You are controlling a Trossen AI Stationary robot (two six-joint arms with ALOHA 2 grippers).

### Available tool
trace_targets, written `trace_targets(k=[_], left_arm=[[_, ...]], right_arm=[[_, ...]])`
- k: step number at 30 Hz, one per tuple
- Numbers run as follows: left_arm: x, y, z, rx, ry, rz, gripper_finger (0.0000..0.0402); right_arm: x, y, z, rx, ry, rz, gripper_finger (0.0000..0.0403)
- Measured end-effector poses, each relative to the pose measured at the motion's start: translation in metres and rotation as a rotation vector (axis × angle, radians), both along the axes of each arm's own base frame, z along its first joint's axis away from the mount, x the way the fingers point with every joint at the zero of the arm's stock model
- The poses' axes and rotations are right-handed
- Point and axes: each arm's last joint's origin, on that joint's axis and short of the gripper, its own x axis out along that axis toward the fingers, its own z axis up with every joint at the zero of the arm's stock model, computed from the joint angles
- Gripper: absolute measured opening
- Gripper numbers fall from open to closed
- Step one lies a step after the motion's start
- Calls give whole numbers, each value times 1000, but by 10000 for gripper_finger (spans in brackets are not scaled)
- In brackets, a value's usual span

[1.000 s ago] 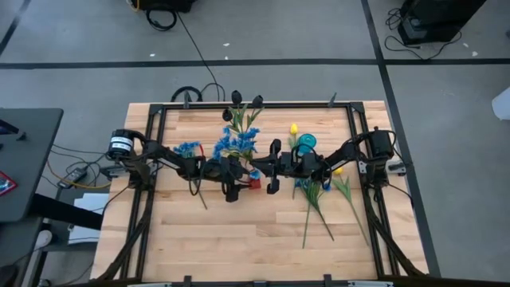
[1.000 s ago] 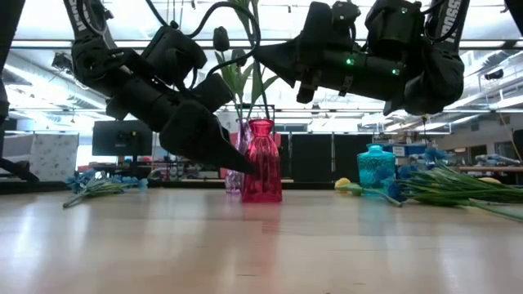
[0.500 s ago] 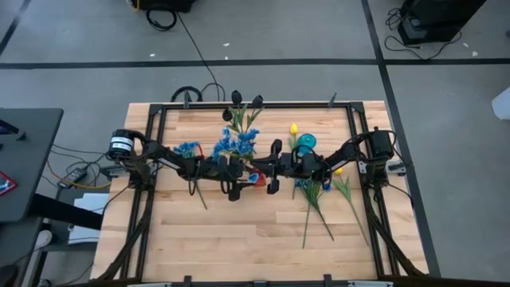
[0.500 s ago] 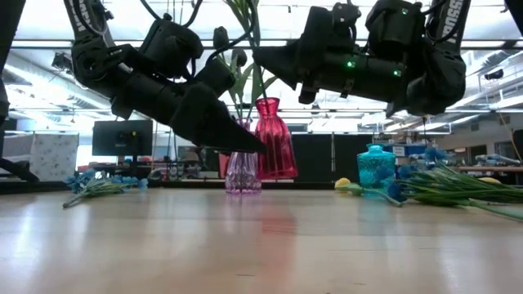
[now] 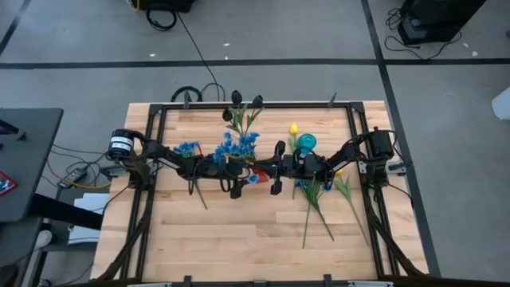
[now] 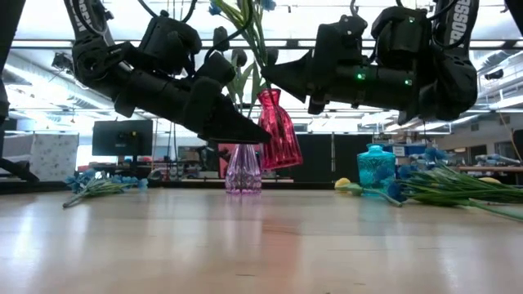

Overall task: Sort flowers into vase by color
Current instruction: Put the blue flowers into the red vase

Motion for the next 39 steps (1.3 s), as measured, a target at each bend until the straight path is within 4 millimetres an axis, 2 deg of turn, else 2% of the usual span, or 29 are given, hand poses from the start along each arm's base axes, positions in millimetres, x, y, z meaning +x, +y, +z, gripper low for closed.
trace_targets(k=[3,11,15,20,23,26,29,34,39], left_arm=[[0,0,-1,0,6,0,241],[-1,0,-2,0,19,2,241],[-1,0,-4,-1,48,3,241],[-4,0,-9,-2,103,11,241],[-6,0,-16,-5,175,11,241],[-8,0,-18,-20,216,16,241],[-8,0,-19,-31,222,21,241],[-8,0,-18,-57,216,48,242],[-8,0,-18,-65,209,55,248]], right_arm=[[-2,0,-2,-31,13,-3,69],[-13,-1,-7,0,42,-17,173],[-26,-2,-1,18,33,-45,197],[-43,-2,6,36,71,-71,204],[-46,0,6,87,197,-84,203],[-41,5,6,125,370,-93,202],[-36,12,15,150,530,-124,202],[-34,28,47,219,818,-182,202],[-41,56,80,345,1074,-221,202]])
